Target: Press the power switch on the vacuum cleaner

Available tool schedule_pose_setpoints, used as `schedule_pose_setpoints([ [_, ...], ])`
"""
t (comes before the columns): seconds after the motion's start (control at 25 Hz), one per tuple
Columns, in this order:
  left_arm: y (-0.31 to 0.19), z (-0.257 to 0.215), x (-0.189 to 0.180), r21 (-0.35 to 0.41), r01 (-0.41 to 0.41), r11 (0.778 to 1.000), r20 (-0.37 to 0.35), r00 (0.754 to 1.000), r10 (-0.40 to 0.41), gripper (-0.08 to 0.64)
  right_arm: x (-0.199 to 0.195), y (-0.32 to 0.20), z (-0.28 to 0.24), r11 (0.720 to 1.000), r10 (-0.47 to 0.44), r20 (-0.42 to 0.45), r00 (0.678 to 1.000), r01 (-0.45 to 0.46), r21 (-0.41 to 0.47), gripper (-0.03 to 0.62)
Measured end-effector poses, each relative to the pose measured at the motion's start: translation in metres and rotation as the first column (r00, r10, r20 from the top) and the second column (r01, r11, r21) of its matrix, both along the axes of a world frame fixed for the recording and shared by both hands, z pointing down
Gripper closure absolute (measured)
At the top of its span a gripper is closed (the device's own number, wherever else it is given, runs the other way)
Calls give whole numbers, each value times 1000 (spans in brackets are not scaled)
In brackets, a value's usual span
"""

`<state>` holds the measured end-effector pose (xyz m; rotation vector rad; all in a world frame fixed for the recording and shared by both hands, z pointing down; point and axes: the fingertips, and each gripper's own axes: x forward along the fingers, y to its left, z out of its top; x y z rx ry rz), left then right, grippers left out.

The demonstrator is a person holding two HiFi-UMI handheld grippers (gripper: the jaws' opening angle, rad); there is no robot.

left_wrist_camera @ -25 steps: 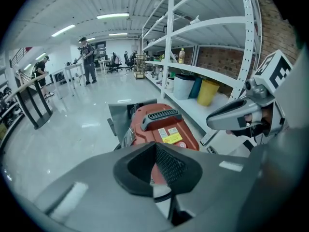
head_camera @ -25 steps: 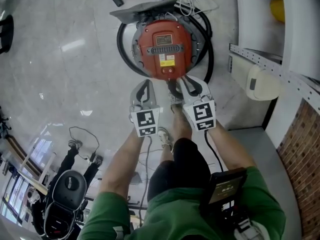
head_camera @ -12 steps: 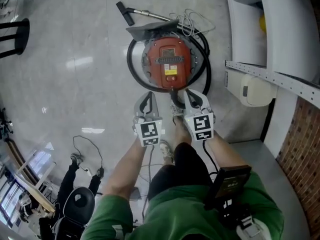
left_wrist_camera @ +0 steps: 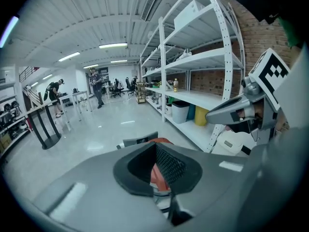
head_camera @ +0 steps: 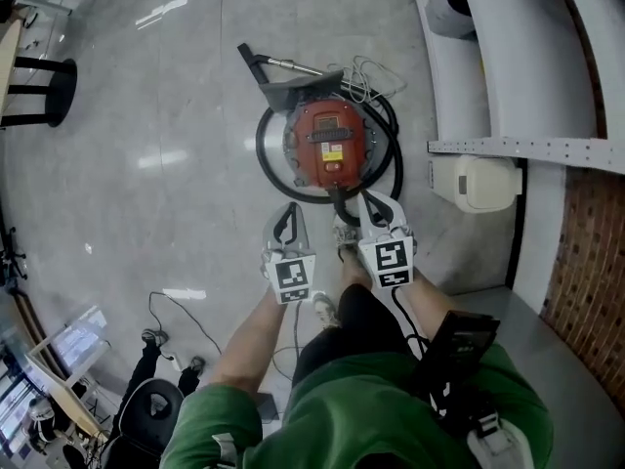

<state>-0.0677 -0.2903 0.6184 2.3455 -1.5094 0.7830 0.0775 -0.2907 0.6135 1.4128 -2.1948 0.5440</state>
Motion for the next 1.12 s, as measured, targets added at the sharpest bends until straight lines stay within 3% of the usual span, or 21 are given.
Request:
schedule_pose_setpoints([
  [0.44, 33, -116, -28, 205, 31, 978, -34, 999, -25, 552, -21, 24, -126, 976, 28, -21, 999, -23, 218, 589],
  [0.64, 59, -191, -44, 328, 32, 944, -103, 995, 2, 552, -31, 57, -190, 952, 61, -25, 998, -50, 303, 589],
  [0.84, 70, -248, -61, 448, 50, 892, -120, 993, 4, 554, -43, 80, -237, 919, 57, -17, 998, -46, 392, 589],
  [0.96, 99, -268, -67, 465, 50, 884, -148, 989, 22, 554, -47, 114, -255, 916, 76, 4, 997, -71, 396, 589],
  [1.12, 134, -281, -74, 457, 28, 889, -156, 986, 49, 554, -42, 151, -275, 900, 119, 13, 993, -113, 422, 589],
])
